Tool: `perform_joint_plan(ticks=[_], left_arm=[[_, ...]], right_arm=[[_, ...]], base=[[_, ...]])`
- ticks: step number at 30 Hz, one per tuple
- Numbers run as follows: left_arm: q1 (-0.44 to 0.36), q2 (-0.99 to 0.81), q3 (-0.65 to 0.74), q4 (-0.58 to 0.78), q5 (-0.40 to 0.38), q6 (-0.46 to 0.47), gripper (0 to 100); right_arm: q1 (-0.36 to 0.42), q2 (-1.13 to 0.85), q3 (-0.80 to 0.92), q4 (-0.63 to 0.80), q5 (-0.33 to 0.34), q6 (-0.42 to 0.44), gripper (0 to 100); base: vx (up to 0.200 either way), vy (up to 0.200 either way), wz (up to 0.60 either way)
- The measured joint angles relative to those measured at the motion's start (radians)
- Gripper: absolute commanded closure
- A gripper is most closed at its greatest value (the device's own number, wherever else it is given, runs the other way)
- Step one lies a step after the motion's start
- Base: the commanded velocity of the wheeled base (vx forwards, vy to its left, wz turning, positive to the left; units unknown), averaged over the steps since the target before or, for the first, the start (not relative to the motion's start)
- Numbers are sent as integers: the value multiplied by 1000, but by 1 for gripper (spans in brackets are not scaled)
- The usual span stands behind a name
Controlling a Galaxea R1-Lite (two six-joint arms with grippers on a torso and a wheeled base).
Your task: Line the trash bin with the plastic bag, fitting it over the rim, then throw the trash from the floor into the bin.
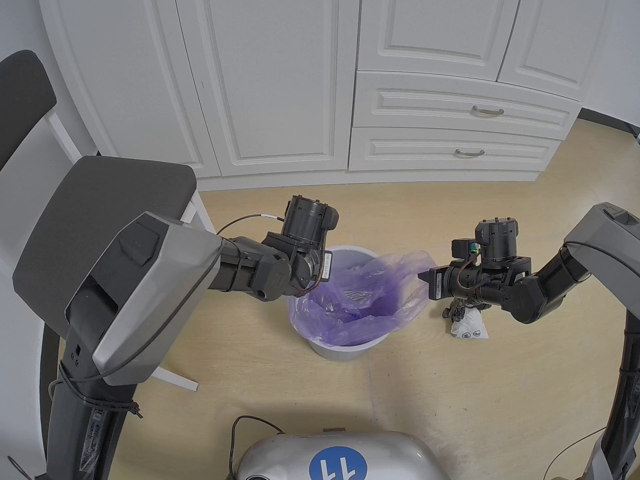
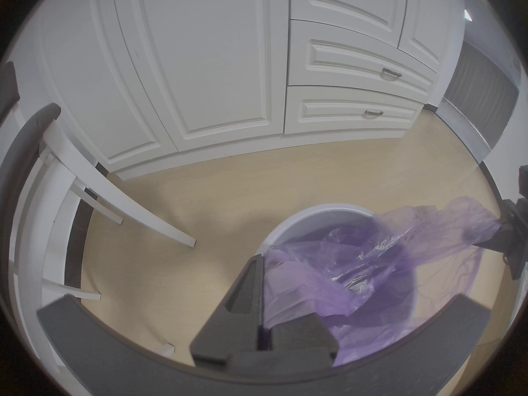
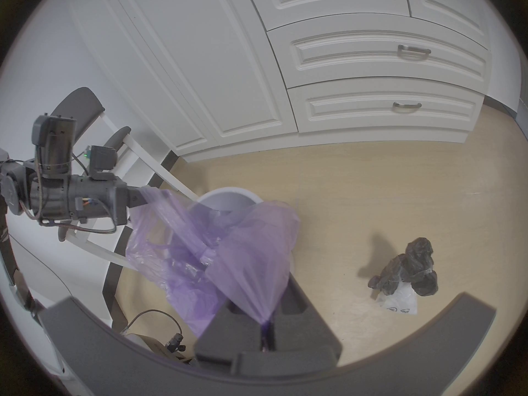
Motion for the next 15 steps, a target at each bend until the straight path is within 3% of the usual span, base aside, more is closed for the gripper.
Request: perform_joint_plan(ticks=[15], left_arm=[[2, -64, 78, 0, -1, 76, 100]], right_arm=[[-8, -56, 99, -40, -8, -19, 100]], base=[[0, 0, 0]])
